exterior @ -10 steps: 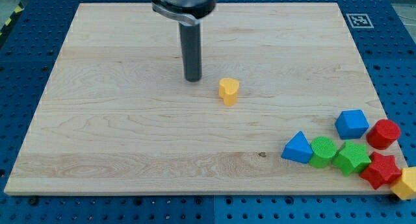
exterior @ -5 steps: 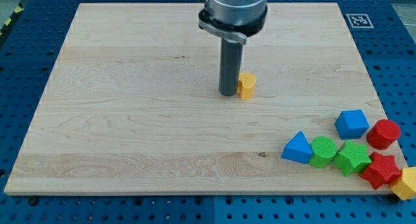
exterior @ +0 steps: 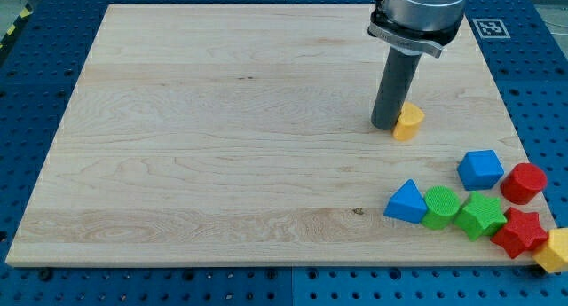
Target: Move the yellow heart to the top left of the blue cube
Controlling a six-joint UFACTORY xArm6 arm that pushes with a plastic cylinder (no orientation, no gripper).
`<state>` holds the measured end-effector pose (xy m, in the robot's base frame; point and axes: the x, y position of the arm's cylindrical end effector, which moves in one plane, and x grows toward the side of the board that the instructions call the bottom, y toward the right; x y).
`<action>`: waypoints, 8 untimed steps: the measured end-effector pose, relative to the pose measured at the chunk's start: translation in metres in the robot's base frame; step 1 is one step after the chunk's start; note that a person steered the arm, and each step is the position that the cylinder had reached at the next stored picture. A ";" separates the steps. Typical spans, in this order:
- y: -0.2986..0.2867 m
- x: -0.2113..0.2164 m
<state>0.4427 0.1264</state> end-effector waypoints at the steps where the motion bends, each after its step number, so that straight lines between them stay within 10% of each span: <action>1: 0.000 -0.033; 3: 0.012 -0.091; 8: 0.013 -0.009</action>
